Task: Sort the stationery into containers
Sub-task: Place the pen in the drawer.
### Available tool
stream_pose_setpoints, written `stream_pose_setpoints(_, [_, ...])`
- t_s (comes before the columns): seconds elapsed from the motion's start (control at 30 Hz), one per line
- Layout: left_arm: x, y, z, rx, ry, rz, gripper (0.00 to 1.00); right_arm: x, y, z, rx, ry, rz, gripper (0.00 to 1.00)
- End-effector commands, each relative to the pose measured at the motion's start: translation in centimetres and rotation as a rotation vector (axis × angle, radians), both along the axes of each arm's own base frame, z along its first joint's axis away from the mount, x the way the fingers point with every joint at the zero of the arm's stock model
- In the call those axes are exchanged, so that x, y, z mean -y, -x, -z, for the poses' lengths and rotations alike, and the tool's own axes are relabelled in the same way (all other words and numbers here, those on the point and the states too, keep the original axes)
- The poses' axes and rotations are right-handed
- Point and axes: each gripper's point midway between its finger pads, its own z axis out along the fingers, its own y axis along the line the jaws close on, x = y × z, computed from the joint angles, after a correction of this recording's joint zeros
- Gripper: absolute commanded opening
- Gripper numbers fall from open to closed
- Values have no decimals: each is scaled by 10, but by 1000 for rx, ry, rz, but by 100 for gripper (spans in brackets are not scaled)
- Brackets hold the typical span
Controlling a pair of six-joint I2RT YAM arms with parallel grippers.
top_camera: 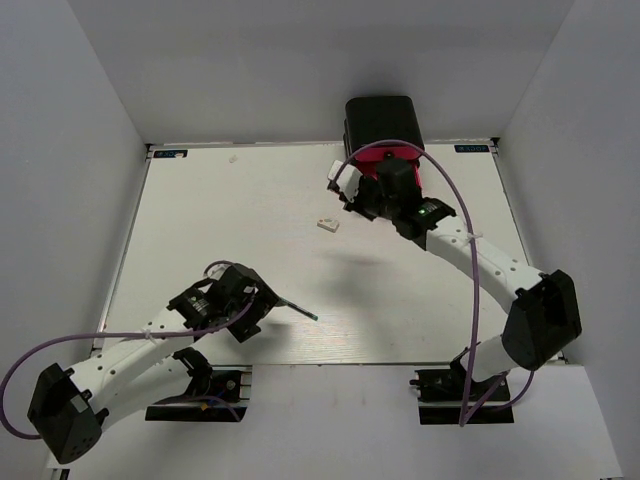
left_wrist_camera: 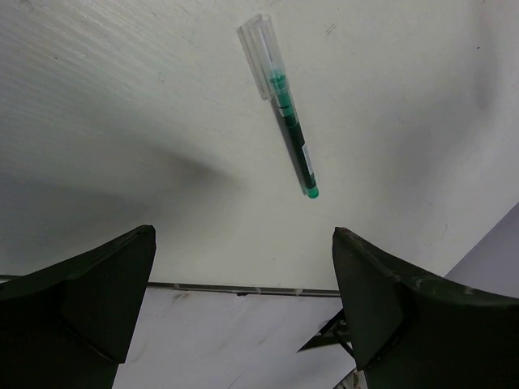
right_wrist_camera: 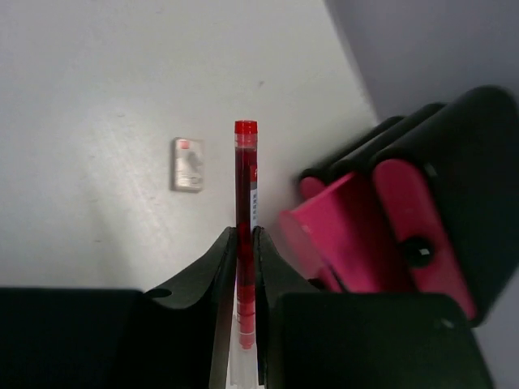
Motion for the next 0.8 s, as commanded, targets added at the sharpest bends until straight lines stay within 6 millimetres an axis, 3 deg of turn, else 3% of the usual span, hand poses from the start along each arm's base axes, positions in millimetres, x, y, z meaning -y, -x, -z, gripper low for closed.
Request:
stream_pose_setpoints(0.0, [4, -3, 5, 0, 14, -7, 99, 8, -22, -30, 255, 126, -96, 2])
stream_pose_setpoints(0.1, [4, -1, 9, -20, 6, -2, 99, 13, -40, -38, 350, 186, -114, 0])
stream_pose_setpoints(0.2, [3, -1, 11, -21, -9, 15, 99, 17, -63, -31, 415, 246, -124, 0])
stream_pose_setpoints(0.37, [1, -3, 15, -25, -40, 13, 99, 37, -95, -37, 543, 325, -171, 0])
stream_pose_setpoints(0.5, [2, -5, 22, -42, -56, 13, 99, 39, -109, -33, 536, 341, -236, 0])
stream_pose_setpoints(0.77, [6, -5, 23, -53, -59, 27, 99, 57, -136, -4, 465, 370, -267, 0])
